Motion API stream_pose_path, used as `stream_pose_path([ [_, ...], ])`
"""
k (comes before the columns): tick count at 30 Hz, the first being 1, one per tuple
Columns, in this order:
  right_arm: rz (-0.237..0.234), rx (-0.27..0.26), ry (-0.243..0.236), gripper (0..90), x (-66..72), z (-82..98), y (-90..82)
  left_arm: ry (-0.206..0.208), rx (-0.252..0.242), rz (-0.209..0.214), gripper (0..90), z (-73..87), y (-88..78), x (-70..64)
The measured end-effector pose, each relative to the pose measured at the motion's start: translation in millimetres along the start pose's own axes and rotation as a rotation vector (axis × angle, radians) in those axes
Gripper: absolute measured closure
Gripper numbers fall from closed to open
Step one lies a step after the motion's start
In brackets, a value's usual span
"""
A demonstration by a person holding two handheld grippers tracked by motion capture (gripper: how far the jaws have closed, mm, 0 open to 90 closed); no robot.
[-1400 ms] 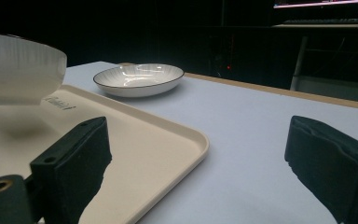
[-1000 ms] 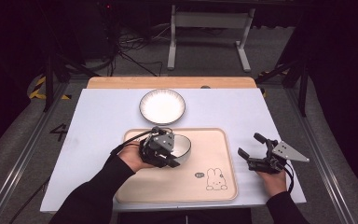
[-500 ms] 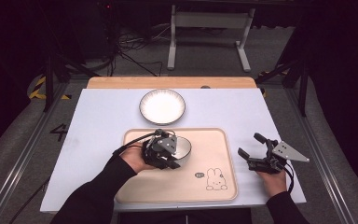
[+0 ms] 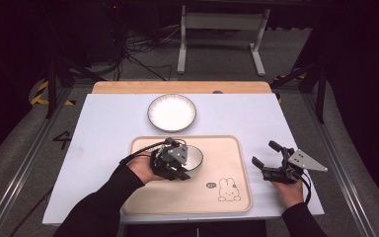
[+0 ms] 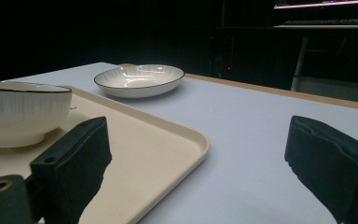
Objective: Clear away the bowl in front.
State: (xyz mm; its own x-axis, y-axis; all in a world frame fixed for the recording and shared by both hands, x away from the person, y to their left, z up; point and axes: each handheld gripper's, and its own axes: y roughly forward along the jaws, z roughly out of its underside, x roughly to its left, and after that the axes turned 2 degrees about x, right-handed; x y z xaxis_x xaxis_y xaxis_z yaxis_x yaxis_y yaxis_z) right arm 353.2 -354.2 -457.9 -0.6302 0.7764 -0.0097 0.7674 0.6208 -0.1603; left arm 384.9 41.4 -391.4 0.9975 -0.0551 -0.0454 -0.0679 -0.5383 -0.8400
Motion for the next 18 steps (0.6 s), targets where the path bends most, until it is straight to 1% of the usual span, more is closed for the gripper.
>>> stream_pose_path([
  [2, 0.0, 0.001, -0.001, 7.2, 0.0, 0.0, 0.0, 0.003, 0.0, 0.018, 81.5, -0.4, 1.3, -0.5],
  [3, 0.0, 0.001, -0.001, 7.2, 0.0, 0.0, 0.0, 0.003, 0.0, 0.018, 81.7, -0.4, 1.3, -0.5],
  [4, 0.0, 0.001, -0.001, 7.2, 0.0, 0.0, 0.0, 0.011, 0.002, 0.025, 81.7, -0.8, 1.8, -0.9],
  [6, 0.0, 0.0, 0.0, 7.2, 0.0, 0.0, 0.0, 0.011, 0.009, 0.03, 81.7, -1.3, 3.0, -2.4],
  [7, -0.001, 0.001, -0.001, 7.2, -0.1, 0.0, -0.1, 0.019, 0.013, 0.034, 81.6, -1.5, 3.8, -2.4],
  [9, -0.001, 0.0, 0.0, 7.2, 0.0, 0.0, 0.0, 0.012, 0.017, 0.037, 81.6, -1.6, 5.8, -3.5],
  [12, -0.001, 0.0, -0.001, 7.2, 0.0, 0.0, 0.0, 0.028, 0.027, 0.049, 80.6, -2.4, 8.5, -3.5],
  [13, -0.001, 0.0, 0.0, 7.2, -0.1, 0.0, 0.0, 0.016, 0.027, 0.05, 80.5, -2.3, 9.6, -4.9],
  [15, -0.002, 0.0, -0.001, 7.3, 0.0, 0.0, -0.1, 0.033, 0.036, 0.054, 80.3, -2.7, 10.9, -4.4],
  [16, -0.002, 0.0, -0.001, 7.2, 0.0, 0.0, -0.1, 0.034, 0.036, 0.056, 79.5, -2.6, 11.4, -4.4],
  [18, -0.003, 0.0, -0.001, 7.3, 0.0, 0.0, 0.0, 0.025, 0.04, 0.064, 78.9, -2.1, 13.5, -5.3],
])
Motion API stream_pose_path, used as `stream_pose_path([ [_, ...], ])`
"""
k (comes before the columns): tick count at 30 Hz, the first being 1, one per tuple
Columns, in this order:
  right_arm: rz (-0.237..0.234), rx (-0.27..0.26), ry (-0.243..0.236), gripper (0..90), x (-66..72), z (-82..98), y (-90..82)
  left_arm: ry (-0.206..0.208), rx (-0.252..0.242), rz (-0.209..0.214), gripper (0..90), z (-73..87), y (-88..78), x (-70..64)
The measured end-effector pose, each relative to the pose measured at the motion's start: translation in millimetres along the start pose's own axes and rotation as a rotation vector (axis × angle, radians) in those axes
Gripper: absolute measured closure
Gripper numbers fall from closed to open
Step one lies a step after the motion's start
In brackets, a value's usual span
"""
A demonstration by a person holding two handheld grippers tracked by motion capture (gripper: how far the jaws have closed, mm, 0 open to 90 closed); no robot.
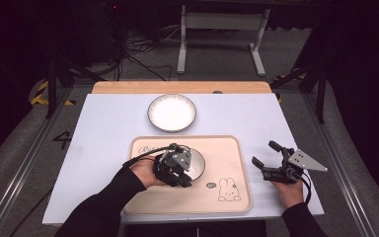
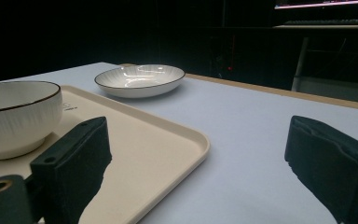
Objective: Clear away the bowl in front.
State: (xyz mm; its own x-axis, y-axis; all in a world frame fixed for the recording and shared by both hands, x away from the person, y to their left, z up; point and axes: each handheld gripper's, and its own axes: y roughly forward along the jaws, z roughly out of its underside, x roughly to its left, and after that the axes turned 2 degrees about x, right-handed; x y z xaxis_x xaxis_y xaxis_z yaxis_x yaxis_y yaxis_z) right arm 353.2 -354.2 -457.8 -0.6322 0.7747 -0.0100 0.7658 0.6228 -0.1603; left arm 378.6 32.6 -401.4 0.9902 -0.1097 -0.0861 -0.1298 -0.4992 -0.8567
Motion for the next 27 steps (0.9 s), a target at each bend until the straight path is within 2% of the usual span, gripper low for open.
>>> stream_pose_path([
  [4, 0.001, 0.001, -0.001, 7.2, 0.0, 0.0, 0.0, 0.0, 0.001, 0.006, 77.7, -0.3, 1.0, -0.1],
  [5, 0.001, 0.001, -0.002, 7.2, 0.2, 0.0, 0.0, -0.005, -0.006, 0.012, 77.4, -0.2, 0.2, 0.3],
  [6, 0.002, 0.003, -0.005, 7.2, 0.3, 0.0, 0.1, -0.027, -0.017, 0.009, 76.7, 0.2, -0.4, -0.6],
  [7, 0.001, 0.003, -0.007, 7.2, 0.4, 0.0, 0.3, -0.019, -0.026, 0.013, 75.2, 0.4, -1.4, 1.2],
  [8, 0.002, 0.004, -0.007, 7.2, 0.4, 0.0, 0.3, -0.041, -0.035, 0.015, 74.2, 0.9, -1.6, 0.0],
  [10, 0.003, 0.005, -0.006, 7.2, 0.4, -0.1, 0.4, -0.052, -0.047, 0.017, 71.3, 1.0, -2.3, -0.6],
  [12, 0.002, 0.007, -0.006, 7.2, 0.3, -0.1, 0.6, -0.042, -0.053, 0.012, 65.6, 0.8, -3.4, -0.3],
  [13, 0.002, 0.008, -0.006, 7.2, 0.3, -0.2, 0.8, -0.049, -0.064, 0.008, 65.6, 0.9, -4.4, -0.7],
  [15, 0.001, 0.01, -0.005, 7.3, 0.3, -0.2, 0.9, -0.078, -0.106, 0.001, 57.2, 1.4, -7.1, -2.1],
  [16, 0.003, 0.009, -0.006, 7.3, 0.6, -0.2, 1.0, -0.079, -0.118, 0.0, 51.5, 1.7, -8.1, -1.8],
  [19, 0.005, 0.015, -0.001, 7.3, 0.4, -0.5, 1.6, -0.116, -0.171, -0.017, 41.6, 4.3, -13.1, -2.0],
  [20, 0.004, 0.017, -0.002, 7.3, 0.1, -0.5, 1.6, -0.142, -0.209, -0.026, 39.8, 6.7, -17.2, -2.6],
  [24, 0.005, 0.021, 0.003, 7.3, 0.0, -0.7, 2.1, -0.171, -0.272, -0.064, 33.0, 11.7, -27.0, -5.2],
  [25, 0.005, 0.021, 0.003, 7.3, 0.0, -0.7, 2.1, -0.171, -0.272, -0.064, 31.8, 11.7, -27.0, -5.2],
  [27, 0.005, 0.026, 0.004, 7.3, 0.2, -0.9, 2.6, -0.189, -0.309, -0.092, 30.4, 15.2, -32.9, -8.7],
])
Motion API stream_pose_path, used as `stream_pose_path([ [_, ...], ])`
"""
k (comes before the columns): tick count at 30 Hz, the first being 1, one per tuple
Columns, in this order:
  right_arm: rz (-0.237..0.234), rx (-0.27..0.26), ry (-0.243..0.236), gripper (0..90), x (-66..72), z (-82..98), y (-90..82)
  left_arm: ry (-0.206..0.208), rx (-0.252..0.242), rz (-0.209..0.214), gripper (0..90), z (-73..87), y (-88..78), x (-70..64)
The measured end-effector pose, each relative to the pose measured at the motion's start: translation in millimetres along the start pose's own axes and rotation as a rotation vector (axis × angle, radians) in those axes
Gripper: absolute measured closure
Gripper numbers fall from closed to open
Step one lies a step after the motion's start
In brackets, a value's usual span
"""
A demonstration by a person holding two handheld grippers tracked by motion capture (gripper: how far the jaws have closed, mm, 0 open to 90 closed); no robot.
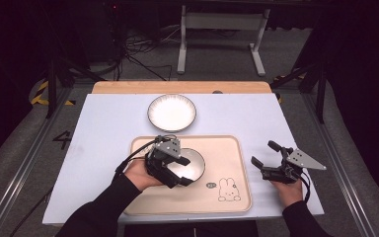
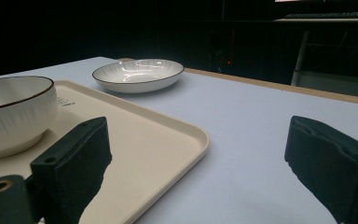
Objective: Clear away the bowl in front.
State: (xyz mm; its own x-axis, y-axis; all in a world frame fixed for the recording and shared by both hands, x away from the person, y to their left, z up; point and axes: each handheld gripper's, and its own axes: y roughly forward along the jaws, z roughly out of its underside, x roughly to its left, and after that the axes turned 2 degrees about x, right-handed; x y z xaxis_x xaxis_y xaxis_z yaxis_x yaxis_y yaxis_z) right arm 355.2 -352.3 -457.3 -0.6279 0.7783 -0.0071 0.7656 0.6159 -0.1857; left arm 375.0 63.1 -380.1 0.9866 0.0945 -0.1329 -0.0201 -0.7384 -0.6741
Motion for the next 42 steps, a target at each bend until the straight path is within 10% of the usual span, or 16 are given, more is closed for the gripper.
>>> stream_pose_path([
  [23, -0.006, 0.014, 0.008, 7.3, -1.7, -0.6, 1.3, -0.172, -0.249, -0.275, 19.3, 42.3, -54.1, -1.0],
  [42, -0.01, 0.009, 0.009, 7.3, -1.8, -0.4, 0.7, -0.272, -0.357, -0.393, 11.9, 76.1, -78.5, 8.4],
])
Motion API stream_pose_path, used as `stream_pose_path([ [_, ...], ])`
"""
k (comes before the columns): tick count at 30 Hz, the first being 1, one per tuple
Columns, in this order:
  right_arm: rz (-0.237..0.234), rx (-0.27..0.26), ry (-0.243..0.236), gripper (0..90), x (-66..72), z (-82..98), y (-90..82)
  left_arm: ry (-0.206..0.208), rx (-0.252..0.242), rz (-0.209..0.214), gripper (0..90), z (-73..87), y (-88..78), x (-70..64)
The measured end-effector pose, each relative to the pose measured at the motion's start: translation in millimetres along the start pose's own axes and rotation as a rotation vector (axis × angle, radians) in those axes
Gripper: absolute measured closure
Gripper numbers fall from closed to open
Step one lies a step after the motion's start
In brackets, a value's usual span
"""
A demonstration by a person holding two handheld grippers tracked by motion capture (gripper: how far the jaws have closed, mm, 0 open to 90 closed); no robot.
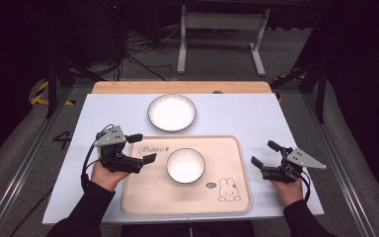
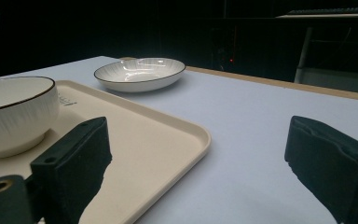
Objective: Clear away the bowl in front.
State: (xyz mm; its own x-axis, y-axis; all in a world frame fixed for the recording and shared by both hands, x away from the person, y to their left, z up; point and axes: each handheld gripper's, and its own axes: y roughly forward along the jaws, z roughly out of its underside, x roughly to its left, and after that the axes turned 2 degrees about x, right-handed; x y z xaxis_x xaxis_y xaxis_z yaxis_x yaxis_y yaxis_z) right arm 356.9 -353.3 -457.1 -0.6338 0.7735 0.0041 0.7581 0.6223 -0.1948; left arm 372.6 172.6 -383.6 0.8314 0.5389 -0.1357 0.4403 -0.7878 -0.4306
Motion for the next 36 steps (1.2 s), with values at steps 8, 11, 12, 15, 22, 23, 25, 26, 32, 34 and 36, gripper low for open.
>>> stream_pose_path([
  [8, -0.002, -0.003, 0.0, 7.3, -0.1, 0.1, -0.1, -0.034, -0.067, -0.071, 7.7, 11.7, -17.4, 14.1],
  [11, -0.003, -0.003, 0.001, 7.3, 0.2, 0.1, -0.2, -0.038, -0.085, -0.077, 8.5, 15.9, -24.0, 18.0],
  [12, -0.002, -0.003, 0.0, 7.3, 0.3, 0.1, -0.2, -0.044, -0.097, -0.086, 8.5, 17.4, -26.4, 18.9],
  [15, -0.002, -0.003, -0.001, 7.3, 0.2, 0.1, -0.3, -0.055, -0.116, -0.101, 8.5, 22.2, -33.6, 21.8],
  [22, -0.002, -0.003, -0.002, 7.3, 0.3, 0.1, -0.3, -0.07, -0.112, -0.138, 7.2, 39.0, -44.3, 27.7],
  [23, -0.002, -0.004, -0.002, 7.3, 0.2, 0.2, -0.4, -0.079, -0.12, -0.148, 6.8, 45.5, -48.7, 29.4],
  [25, -0.001, -0.004, -0.002, 7.3, 0.2, 0.2, -0.4, -0.085, -0.129, -0.152, 6.5, 49.2, -50.9, 30.1],
  [26, -0.002, -0.004, -0.002, 7.3, 0.2, 0.2, -0.4, -0.105, -0.144, -0.153, 6.4, 57.3, -54.7, 31.4],
  [32, 0.0, -0.005, -0.002, 7.3, 0.4, 0.2, -0.5, -0.147, -0.163, -0.148, 6.4, 80.9, -59.6, 31.4],
  [34, -0.001, -0.005, -0.002, 7.3, 0.3, 0.2, -0.4, -0.166, -0.194, -0.148, 6.4, 90.7, -58.4, 32.1],
  [36, 0.0, -0.004, -0.001, 7.3, 0.5, 0.1, -0.3, -0.172, -0.204, -0.167, 6.4, 97.3, -55.8, 32.2],
])
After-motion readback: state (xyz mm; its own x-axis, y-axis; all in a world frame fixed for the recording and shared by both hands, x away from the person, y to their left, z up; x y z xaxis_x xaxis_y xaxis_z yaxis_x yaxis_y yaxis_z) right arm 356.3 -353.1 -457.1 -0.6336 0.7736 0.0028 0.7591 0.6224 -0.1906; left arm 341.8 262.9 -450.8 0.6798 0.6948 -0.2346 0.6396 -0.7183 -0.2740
